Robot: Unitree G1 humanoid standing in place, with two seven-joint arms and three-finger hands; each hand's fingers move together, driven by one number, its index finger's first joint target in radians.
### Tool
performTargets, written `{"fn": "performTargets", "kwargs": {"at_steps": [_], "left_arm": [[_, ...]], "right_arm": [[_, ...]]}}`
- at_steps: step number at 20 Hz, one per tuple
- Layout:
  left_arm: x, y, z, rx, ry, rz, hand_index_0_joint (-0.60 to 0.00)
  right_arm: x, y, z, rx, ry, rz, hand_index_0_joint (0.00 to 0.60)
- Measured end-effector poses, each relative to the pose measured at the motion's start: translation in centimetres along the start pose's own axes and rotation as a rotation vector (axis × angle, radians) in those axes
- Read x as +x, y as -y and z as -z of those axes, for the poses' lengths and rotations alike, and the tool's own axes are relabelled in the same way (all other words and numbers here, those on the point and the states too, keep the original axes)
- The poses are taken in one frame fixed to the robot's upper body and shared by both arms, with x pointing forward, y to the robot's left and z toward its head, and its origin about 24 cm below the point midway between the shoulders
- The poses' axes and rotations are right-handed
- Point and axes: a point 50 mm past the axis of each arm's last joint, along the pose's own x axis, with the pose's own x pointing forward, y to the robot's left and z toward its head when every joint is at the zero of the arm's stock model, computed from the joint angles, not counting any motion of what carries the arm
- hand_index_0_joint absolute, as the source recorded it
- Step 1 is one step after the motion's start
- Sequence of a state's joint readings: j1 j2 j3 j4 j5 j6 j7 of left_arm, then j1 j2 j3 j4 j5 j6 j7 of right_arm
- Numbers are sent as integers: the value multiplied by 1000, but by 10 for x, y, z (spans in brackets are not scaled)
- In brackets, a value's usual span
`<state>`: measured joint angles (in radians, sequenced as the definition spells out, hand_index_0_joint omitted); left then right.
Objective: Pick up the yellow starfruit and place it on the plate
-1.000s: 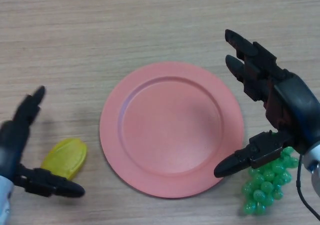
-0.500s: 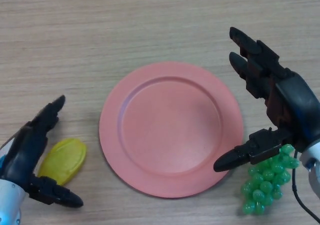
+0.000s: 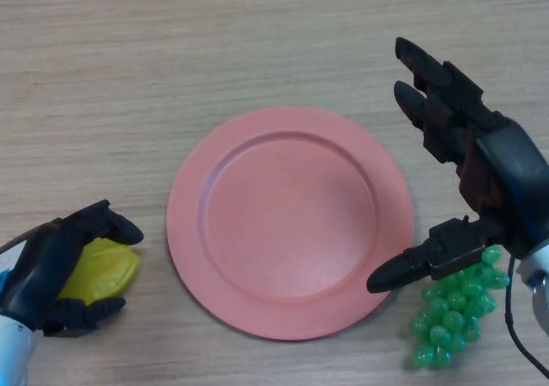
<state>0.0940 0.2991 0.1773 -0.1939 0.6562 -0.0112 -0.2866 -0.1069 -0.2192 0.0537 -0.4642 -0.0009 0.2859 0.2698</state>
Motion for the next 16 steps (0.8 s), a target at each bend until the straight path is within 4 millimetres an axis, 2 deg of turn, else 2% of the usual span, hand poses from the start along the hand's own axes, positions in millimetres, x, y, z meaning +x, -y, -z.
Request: {"fn": "performTargets", "kwargs": {"at_steps": [7, 9, 11, 14, 16], "left_arm": [[-12, -33, -43, -3, 97, -10, -600], [-14, -37, -57, 30, 157, -7, -600], [-9, -29, -69, 90, 221, 16, -600], [5, -4, -93, 138, 375, 66, -600], [13, 3, -102, 139, 470, 9, -600]], "right_arm": [[0, -1, -10, -7, 28, -3, 0], [-1, -1, -14, -11, 42, -3, 0], [-4, -2, -16, -10, 40, -3, 0], [-7, -2, -13, -5, 23, -5, 0], [-7, -1, -13, -7, 22, -2, 0]]}}
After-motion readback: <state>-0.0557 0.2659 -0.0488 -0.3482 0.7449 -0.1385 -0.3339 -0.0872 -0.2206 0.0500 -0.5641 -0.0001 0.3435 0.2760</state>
